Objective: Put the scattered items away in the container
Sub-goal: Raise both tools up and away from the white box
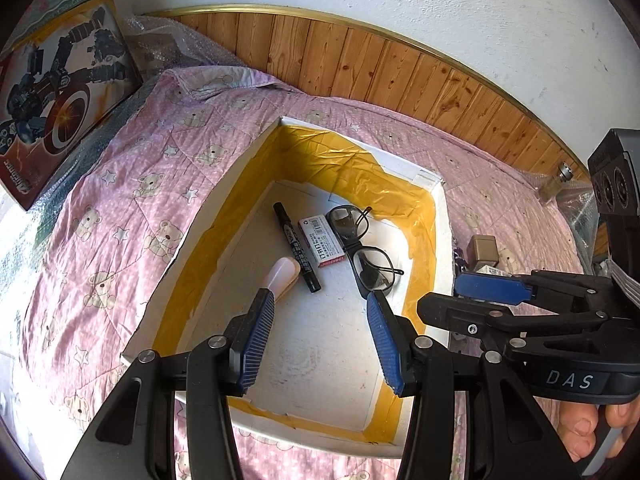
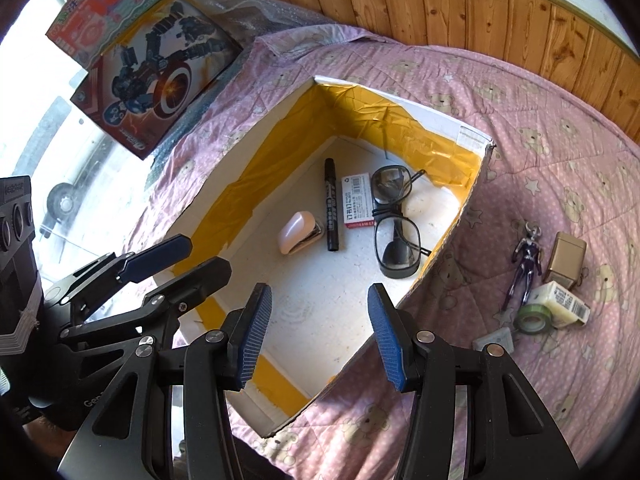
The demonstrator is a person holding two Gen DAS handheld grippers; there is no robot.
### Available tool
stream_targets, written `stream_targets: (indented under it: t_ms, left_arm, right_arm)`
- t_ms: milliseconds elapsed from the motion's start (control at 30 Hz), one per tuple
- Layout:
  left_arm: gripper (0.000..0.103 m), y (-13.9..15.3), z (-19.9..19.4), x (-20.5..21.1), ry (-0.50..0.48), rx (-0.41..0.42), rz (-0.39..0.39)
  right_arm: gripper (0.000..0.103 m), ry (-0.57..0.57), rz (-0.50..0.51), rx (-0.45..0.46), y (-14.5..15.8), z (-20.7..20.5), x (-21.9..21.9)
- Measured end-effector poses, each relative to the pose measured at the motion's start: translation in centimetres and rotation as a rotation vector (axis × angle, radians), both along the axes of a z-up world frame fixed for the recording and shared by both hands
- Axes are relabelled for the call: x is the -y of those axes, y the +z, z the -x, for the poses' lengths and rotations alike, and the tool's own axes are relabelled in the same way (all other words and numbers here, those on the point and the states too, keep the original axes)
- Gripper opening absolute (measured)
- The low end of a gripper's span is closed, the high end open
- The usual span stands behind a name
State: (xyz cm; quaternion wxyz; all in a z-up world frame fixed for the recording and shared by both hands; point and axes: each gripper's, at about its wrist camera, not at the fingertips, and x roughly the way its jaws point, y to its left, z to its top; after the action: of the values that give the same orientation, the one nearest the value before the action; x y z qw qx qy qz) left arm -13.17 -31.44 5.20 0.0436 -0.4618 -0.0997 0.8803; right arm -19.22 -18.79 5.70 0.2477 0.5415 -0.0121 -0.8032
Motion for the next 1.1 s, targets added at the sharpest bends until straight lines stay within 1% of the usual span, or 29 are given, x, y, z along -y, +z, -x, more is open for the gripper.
stream_targets:
  t_ms: [133,300,500,800,1100]
  left_arm:
    - [0.050,0.0,-1.1,-0.3,0.007,-0.001,-0.006]
    - [0.050,-0.5,-2.3,-0.5,0.018,0.017,-0.019]
    - [0.050,-0.5,-3.4,-1.0,0.020,0.022,-0.007]
    - [0.050,-0.3,-4.6,-1.5,0.027,0.025,0.006]
    - [0.051,-0.4,-5.8,-2.6,0.020,0.030,0.028]
  right_arm:
    - [0.053,0.007,0.003,-0.019,0.4,-1.3,-0.2]
    - [0.053,0.014,0.000,-0.040,0.6,-2.7,-0.5]
    - [0.053,0.013,0.015,-0.052,0.7,-4.0,-0.9]
    - [0.053,0.010,0.061,-0.054,0.6,-5.8,-1.7]
    - [0.054,-0.006,0.140,-0.058,0.5,-8.0,-3.2]
